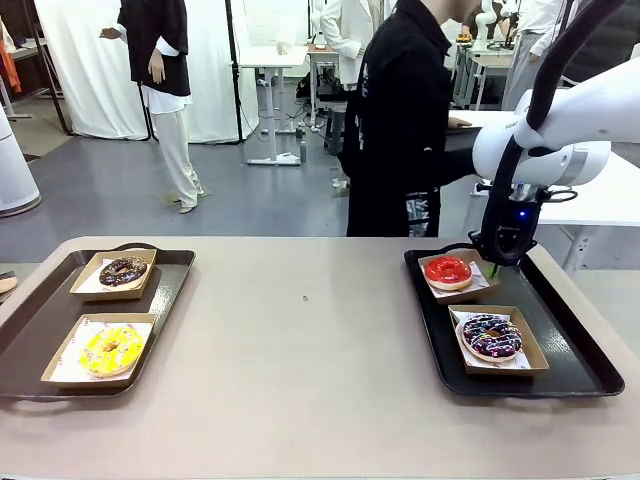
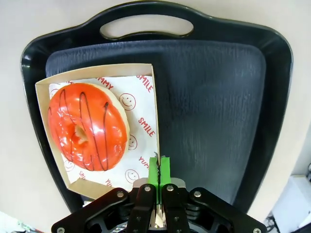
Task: Individually package the donuts and arrange them on the tray.
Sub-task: Place the picked Paper togo box on the Handle tray.
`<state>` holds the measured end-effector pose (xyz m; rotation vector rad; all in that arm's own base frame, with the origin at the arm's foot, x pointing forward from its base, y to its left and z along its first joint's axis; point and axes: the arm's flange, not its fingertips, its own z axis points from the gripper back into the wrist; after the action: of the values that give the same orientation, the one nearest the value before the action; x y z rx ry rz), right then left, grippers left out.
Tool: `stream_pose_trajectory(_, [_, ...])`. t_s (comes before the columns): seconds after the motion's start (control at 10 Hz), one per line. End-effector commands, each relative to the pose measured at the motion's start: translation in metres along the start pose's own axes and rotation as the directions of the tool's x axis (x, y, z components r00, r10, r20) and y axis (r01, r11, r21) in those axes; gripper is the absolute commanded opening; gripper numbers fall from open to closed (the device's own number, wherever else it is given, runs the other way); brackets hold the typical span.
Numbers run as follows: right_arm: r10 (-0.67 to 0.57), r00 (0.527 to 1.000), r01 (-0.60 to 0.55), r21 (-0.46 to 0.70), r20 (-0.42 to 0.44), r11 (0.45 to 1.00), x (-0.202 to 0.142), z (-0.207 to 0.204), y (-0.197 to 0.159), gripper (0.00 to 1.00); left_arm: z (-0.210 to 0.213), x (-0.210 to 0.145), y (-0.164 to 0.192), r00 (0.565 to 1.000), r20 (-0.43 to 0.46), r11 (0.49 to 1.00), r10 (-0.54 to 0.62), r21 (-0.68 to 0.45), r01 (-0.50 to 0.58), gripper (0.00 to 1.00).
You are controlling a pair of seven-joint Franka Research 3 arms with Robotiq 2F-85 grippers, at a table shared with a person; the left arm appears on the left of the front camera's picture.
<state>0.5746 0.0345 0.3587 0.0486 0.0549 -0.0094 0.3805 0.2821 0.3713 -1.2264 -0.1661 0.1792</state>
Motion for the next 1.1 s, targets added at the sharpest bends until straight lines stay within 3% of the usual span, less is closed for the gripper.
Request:
stream_pose_trajectory(0.0, [0.005, 0.999, -0.006, 0.026, 0.034, 1.000, -0.003, -0.005, 0.000, 0.01, 0.001, -0.003, -0.003, 1.000, -0.001, 1.000, -0.005, 0.003, 0.005, 1.00])
stream_pose_trajectory(0.1, [0.008, 0.999, -0.009, 0.021, 0.046, 1.000, -0.005, -0.001, 0.000, 0.61, 0.001, -0.003, -0.003, 1.000, -0.001, 1.000, -0.005, 0.003, 0.005, 1.00])
stream_pose_trajectory(0.2, [0.008, 0.999, -0.009, 0.020, 0.051, 1.000, -0.006, 0.002, 0.001, 0.61, 0.001, -0.003, -0.003, 1.000, -0.001, 1.000, -0.005, 0.003, 0.005, 1.00])
stream_pose_trajectory(0.3, [0.006, 0.999, -0.007, 0.019, 0.052, 1.000, -0.008, 0.003, 0.001, 1.00, 0.001, -0.003, -0.003, 1.000, -0.001, 1.000, -0.005, 0.003, 0.005, 1.00])
stream_pose_trajectory(0.4, [0.004, 0.999, -0.005, 0.020, 0.054, 1.000, -0.008, 0.004, 0.001, 0.65, 0.001, -0.003, -0.003, 1.000, -0.001, 1.000, -0.005, 0.003, 0.005, 1.00])
stream_pose_trajectory(0.5, [0.003, 0.999, -0.004, 0.023, 0.054, 1.000, -0.008, 0.005, 0.001, 1.00, 0.001, -0.003, -0.003, 1.000, -0.001, 1.000, -0.005, 0.003, 0.005, 1.00])
stream_pose_trajectory(1.0, [-0.014, 0.998, 0.009, 0.076, 0.061, 0.997, -0.022, 0.020, -0.011, 1.00, 0.001, -0.003, -0.003, 1.000, -0.001, 1.000, -0.005, 0.003, 0.005, 1.00])
